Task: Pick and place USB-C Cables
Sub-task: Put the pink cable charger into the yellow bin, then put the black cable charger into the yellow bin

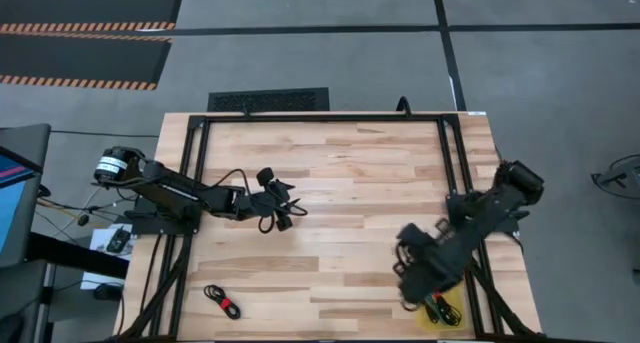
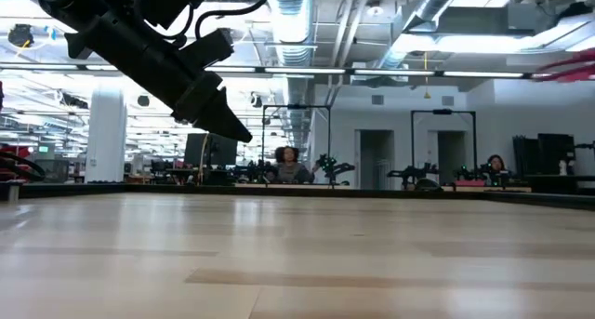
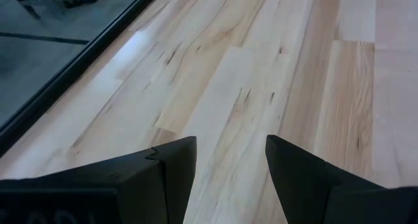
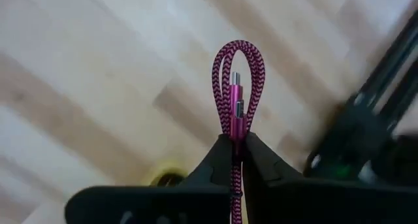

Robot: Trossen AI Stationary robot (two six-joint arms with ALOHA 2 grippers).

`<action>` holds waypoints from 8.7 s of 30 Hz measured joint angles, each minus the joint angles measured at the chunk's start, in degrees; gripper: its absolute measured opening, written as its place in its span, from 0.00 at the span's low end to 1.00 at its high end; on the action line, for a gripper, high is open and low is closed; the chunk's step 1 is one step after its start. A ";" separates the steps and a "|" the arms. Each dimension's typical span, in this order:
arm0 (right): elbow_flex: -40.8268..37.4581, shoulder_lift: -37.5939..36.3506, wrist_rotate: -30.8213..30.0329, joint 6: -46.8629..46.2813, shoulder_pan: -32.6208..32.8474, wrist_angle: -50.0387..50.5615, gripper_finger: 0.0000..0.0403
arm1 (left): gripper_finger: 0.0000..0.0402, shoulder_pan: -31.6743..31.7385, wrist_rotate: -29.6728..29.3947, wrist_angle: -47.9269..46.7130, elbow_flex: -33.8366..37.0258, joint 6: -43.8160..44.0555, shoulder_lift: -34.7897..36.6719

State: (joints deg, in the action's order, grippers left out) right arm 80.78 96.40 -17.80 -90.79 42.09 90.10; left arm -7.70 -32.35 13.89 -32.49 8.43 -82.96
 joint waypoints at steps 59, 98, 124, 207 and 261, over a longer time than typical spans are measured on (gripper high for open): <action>-5.10 -1.10 -3.52 29.21 -6.03 -33.70 0.50 | 0.44 -4.34 -9.45 -0.96 0.02 1.65 1.60; 10.77 27.51 13.50 86.75 -25.71 -86.25 0.50 | 0.44 -51.83 30.63 -30.22 0.02 46.23 11.03; -7.29 22.07 -0.68 72.82 -25.77 -88.13 0.48 | 0.07 -40.38 -5.95 -23.23 0.24 38.13 -3.67; -33.65 2.37 -10.81 91.28 -26.11 -138.54 0.32 | 0.07 -12.19 0.66 33.81 -0.20 3.26 -8.84; -27.39 -18.96 -3.40 46.89 -17.34 -65.95 0.11 | 0.46 -12.99 -4.37 25.88 -0.07 -5.92 -2.82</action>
State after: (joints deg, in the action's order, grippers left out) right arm 53.39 77.43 -21.20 -43.90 24.75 24.15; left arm -20.70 -36.72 39.77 -32.56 2.52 -85.78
